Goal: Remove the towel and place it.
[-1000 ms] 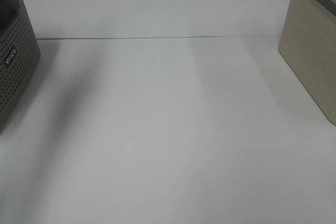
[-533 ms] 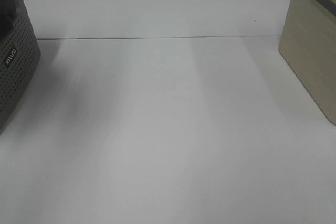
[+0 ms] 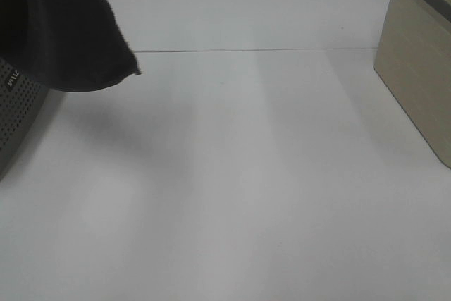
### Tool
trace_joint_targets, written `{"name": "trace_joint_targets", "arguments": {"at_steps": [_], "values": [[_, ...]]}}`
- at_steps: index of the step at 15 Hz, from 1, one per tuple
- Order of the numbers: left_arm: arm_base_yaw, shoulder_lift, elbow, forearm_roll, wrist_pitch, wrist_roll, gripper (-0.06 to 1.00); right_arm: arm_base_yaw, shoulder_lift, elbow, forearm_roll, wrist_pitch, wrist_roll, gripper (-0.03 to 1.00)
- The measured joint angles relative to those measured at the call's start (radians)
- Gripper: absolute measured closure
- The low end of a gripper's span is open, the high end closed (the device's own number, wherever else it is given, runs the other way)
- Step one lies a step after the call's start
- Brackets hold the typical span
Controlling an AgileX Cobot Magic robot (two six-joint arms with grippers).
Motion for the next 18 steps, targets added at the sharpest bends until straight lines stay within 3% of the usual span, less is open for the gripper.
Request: {"name": "trace_joint_targets", "arguments": {"at_steps": [2, 4, 5, 6, 8, 10, 11, 12, 14, 18], "values": [[-0.047, 0.001, 0.000, -0.001, 0.000, 0.000, 0.94, 0.000, 0.066, -0.003, 0.025, -0.014, -0.006, 0.20], [-0.134, 0.001, 0.000, -0.004, 0.004, 0.000, 0.94, 0.000, 0.243, -0.006, 0.339, -0.249, -0.218, 0.20], [-0.146, 0.001, 0.000, -0.007, 0.004, 0.000, 0.94, 0.000, 0.282, -0.006, 0.435, -0.296, -0.294, 0.20], [-0.162, 0.001, 0.000, -0.018, 0.004, 0.000, 0.94, 0.000, 0.355, -0.007, 0.617, -0.352, -0.458, 0.20], [-0.182, 0.001, 0.000, -0.058, 0.005, 0.000, 0.94, 0.000, 0.524, -0.012, 0.981, -0.354, -0.854, 0.20], [-0.185, 0.001, 0.000, -0.134, 0.006, 0.000, 0.94, 0.000, 0.687, -0.023, 1.180, -0.270, -1.131, 0.20], [-0.185, 0.001, 0.000, -0.147, 0.006, 0.000, 0.94, 0.000, 0.733, -0.032, 1.209, -0.238, -1.180, 0.20], [-0.185, 0.001, 0.000, -0.183, 0.007, 0.000, 0.94, 0.000, 0.905, -0.102, 1.243, -0.084, -1.294, 0.20], [-0.185, 0.001, 0.000, -0.190, -0.004, -0.001, 0.94, 0.028, 1.033, -0.204, 1.252, -0.001, -1.326, 0.20], [-0.185, 0.001, 0.000, -0.214, -0.050, -0.004, 0.94, 0.315, 1.206, -0.295, 1.246, -0.141, -1.323, 0.20]]}}
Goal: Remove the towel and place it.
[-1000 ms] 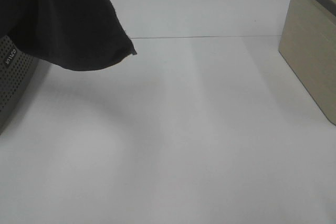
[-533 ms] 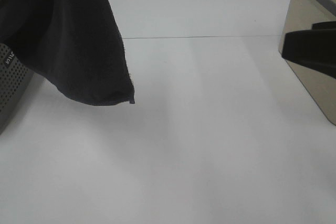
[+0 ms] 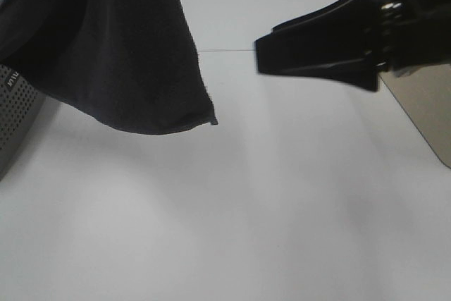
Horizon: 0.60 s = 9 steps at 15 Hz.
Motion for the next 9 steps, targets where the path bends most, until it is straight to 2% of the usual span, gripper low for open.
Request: {"name": "trace_joint_targets", "arguments": {"at_steps": [2, 4, 7, 8, 9], "values": [[0.000, 0.000, 0.000, -0.017, -0.009, 0.000, 0.94, 0.139, 0.099, -0.030, 0.017, -0.090, 0.001, 0.20], [0.000, 0.000, 0.000, -0.017, -0.018, 0.000, 0.94, 0.205, 0.176, -0.071, 0.050, -0.111, 0.001, 0.20], [0.000, 0.000, 0.000, -0.017, -0.034, 0.000, 0.94, 0.220, 0.235, -0.103, 0.069, -0.109, 0.001, 0.20], [0.000, 0.002, 0.000, -0.017, -0.080, 0.000, 0.94, 0.220, 0.240, -0.103, 0.074, -0.099, 0.001, 0.20], [0.000, 0.002, 0.000, -0.017, -0.080, 0.000, 0.94, 0.220, 0.240, -0.103, 0.074, -0.099, 0.001, 0.20]]}}
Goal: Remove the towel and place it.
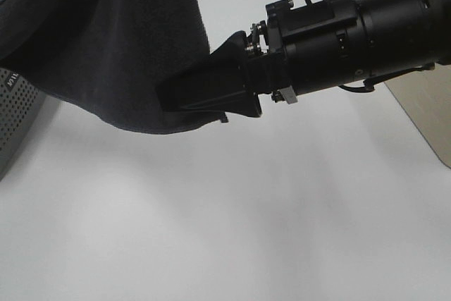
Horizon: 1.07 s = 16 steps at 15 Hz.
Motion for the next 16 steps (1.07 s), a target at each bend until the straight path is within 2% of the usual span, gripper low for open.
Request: {"name": "trace_joint_targets", "arguments": {"at_steps": [2, 4, 9, 12, 16], "values": [[0.000, 0.024, 0.000, 0.000, -0.033, 0.000, 0.94, 0.000, 0.001, -0.001, 0.001, 0.016, -0.001, 0.20], [0.000, 0.034, 0.000, 0.004, -0.033, 0.000, 0.94, 0.000, 0.001, -0.001, 0.000, 0.005, -0.001, 0.28], [0.000, 0.034, 0.000, 0.038, -0.015, 0.000, 0.94, 0.000, 0.001, -0.003, -0.045, -0.062, 0.000, 0.75], [0.000, 0.034, 0.000, 0.039, -0.005, 0.000, 0.94, 0.000, 0.001, -0.003, -0.045, -0.082, 0.000, 0.95], [0.000, 0.034, 0.000, 0.040, 0.007, 0.000, 0.94, 0.000, 0.001, -0.003, -0.010, -0.082, 0.000, 0.95]]}}
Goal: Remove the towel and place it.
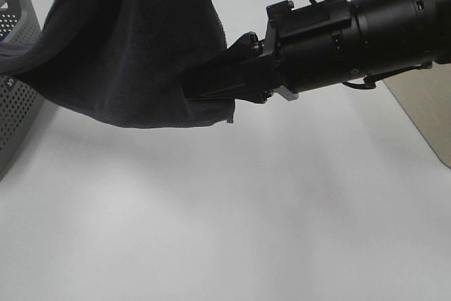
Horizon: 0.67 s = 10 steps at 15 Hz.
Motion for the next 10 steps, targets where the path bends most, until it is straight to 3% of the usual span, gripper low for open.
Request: {"name": "trace_joint_targets", "arguments": {"at_steps": [2, 4, 6, 9, 10], "values": [[0.000, 0.000, 0.000, 0.000, 0.000, 0.000, 0.94, 0.000, 0.000, 0.000, 0.022, 0.000, 0.016, 0.95], [0.000, 0.000, 0.000, -0.005, 0.006, 0.000, 0.94, 0.000, 0.000, -0.006, 0.005, 0.000, 0.109, 0.95], [0.000, 0.000, 0.000, -0.007, 0.007, 0.000, 0.94, 0.000, -0.003, -0.064, -0.156, -0.004, 0.291, 0.95], [0.000, 0.000, 0.000, -0.006, -0.009, 0.000, 0.94, 0.000, -0.006, -0.244, -0.532, 0.027, 0.715, 0.95], [0.000, 0.000, 0.000, -0.005, -0.016, 0.000, 0.94, 0.000, -0.006, -0.283, -0.607, 0.052, 0.794, 0.95]]}}
